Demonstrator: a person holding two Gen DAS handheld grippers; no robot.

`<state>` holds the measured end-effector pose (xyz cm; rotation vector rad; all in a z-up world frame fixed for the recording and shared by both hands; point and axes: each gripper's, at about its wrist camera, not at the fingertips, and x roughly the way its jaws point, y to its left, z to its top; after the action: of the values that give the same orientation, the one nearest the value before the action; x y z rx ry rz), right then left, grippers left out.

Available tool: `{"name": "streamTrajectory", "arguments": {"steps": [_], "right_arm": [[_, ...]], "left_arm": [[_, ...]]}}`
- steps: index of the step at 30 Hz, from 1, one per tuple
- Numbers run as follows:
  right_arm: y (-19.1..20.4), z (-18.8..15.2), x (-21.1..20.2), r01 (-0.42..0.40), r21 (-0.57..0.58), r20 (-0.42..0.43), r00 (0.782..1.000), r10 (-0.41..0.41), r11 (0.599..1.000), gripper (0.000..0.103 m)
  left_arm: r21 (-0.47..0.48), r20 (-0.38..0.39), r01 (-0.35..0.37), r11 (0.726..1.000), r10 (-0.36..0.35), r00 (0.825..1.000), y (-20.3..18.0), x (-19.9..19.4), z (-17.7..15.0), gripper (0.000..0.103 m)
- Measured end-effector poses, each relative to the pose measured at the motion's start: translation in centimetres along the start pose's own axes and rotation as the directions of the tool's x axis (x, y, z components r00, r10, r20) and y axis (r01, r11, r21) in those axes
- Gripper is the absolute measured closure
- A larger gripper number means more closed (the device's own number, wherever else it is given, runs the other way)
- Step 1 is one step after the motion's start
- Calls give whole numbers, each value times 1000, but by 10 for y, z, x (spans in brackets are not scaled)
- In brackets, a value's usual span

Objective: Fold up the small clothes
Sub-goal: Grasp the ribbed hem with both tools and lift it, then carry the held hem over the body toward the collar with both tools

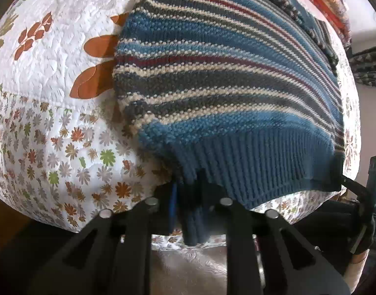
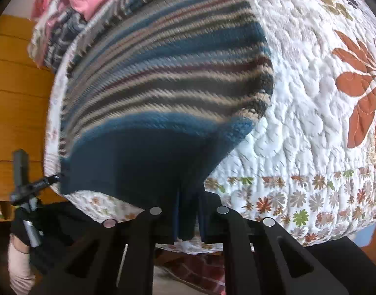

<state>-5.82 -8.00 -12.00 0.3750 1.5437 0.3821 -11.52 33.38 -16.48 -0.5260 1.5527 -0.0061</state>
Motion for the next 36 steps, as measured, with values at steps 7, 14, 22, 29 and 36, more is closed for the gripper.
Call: {"name": "streamTrajectory", "arguments": {"steps": [7, 14, 22, 29, 36], "right_arm": [[-1, 8, -29, -121, 14, 70, 990, 120, 993, 92], [12, 41, -55, -147, 2, 100, 984, 146, 989, 92], [24, 111, -53, -69, -19, 71, 995, 70, 997, 92], [8, 170, -28, -35, 10, 37, 999, 34, 999, 92], [-6, 209, -2, -47, 82, -28, 998, 49, 996, 92]], "left_arm": [[-43, 62, 153, 987, -150, 987, -7, -27, 14, 94], [-44, 114, 187, 981, -181, 977, -29, -49, 52, 94], [-61, 127, 198, 978, -189, 974, -35, -61, 121, 94], [-140, 112, 186, 973, -171, 979, -26, -42, 169, 94], [-196, 65, 182, 964, -172, 983, -9, -17, 197, 93]]}}
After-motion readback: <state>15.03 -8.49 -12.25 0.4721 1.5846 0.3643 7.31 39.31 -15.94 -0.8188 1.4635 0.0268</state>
